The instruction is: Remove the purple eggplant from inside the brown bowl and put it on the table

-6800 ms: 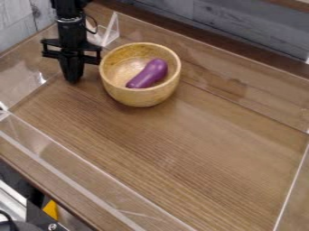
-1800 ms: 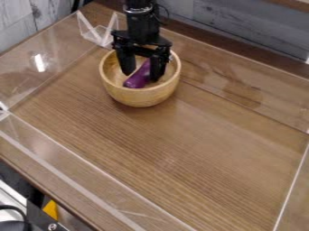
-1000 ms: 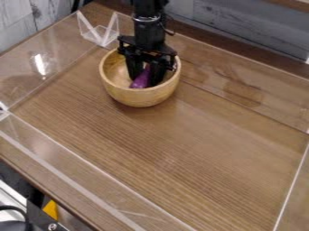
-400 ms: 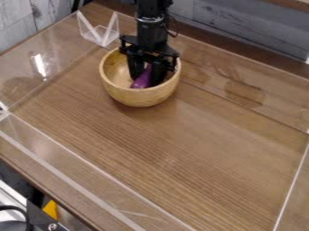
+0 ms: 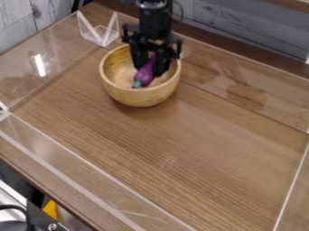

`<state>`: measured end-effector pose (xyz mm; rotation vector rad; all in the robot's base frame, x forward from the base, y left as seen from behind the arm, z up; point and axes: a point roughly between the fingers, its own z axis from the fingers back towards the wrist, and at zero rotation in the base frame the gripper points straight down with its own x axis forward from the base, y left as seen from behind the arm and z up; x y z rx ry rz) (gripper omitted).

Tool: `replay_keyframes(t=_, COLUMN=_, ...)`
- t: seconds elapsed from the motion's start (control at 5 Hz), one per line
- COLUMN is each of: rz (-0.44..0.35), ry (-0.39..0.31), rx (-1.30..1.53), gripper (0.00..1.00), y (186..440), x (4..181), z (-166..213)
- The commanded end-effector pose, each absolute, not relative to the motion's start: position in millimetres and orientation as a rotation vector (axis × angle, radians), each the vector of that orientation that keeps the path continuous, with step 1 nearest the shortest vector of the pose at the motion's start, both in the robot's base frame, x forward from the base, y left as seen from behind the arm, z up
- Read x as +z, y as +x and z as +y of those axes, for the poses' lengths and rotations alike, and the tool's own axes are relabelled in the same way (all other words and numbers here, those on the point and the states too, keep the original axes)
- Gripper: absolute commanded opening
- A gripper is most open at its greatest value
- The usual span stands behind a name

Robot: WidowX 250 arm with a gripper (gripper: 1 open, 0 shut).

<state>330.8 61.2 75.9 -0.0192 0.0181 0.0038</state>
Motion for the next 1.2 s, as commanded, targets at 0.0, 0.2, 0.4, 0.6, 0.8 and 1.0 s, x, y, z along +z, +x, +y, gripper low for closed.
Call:
replay_keyframes(t=0.0, rz=-0.079, ry=-0.026, rx=-0.041, gripper=0.00, y=333, x=119.6, z=47)
replay_keyframes(t=0.2, rz=-0.067, ry=-0.045, rx=-0.097, gripper=0.00, y=322, x=121.3, z=28)
replay_keyframes(t=0.4, rz=-0.056, ry=-0.055, rx=-0.143, gripper=0.00, y=312, x=116.8, z=12)
replay_keyframes(t=0.6, rz=-0.043, ry=-0.062, rx=-0.186, gripper=0.00, y=300, x=106.3, z=-7)
replay_keyframes(t=0.8, rz=-0.041, ry=-0.061, rx=-0.217, gripper=0.00, y=291, x=93.4, z=-21)
replay_keyframes(t=1.0, rz=-0.040, ry=-0.053, rx=-0.243, gripper=0.00, y=285, x=80.9, z=-34)
